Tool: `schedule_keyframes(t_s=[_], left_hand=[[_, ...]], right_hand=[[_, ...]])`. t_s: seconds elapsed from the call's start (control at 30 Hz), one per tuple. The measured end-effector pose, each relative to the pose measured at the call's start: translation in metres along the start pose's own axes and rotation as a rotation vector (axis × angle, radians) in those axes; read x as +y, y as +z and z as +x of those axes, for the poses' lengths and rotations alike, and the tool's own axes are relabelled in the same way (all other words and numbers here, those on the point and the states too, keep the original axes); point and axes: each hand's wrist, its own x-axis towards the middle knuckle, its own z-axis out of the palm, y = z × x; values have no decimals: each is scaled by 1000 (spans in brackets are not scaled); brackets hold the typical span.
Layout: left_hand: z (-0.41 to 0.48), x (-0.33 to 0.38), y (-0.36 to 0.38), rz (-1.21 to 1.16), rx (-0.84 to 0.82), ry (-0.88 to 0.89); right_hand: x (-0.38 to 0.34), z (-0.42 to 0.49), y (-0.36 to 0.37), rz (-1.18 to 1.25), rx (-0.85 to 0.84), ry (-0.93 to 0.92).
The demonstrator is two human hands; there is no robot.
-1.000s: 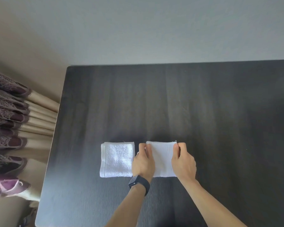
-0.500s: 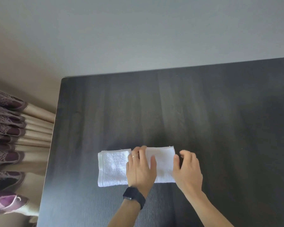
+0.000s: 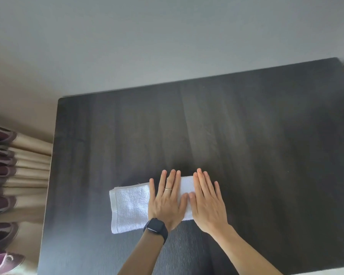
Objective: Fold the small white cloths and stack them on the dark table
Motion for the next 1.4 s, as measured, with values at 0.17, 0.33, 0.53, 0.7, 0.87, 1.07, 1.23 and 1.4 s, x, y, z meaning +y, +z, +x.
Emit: schedule_keyframes(t_s=[0.17,0.33,0.53,0.7,0.87,1.07,1.23,1.4], left_hand=[[3,2,2,3,-42,8],[8,7,-12,90,-97,0],[-1,44,-62,202,-153,-5],[-32,131,-79,127,-140,90],[-83,295,-66,87,-152,341],[-181,552,-45,-7,-151,738],[-273,749,-48,-97,-120,1085],[-353,905,-56,-185,-69,1335]], right_hand=[[1,-1,4,79,-36,18],[-2,2,-20,136,-93,22],[42,-62,-72,231,63,95],[135,-164,-106,351,271,313],[247,-299,-159,349,467,543],[387,-489,-228,223,648,791],[479,-641,-280,95,874,1015],[544,-766,-330,23,1062,1170]])
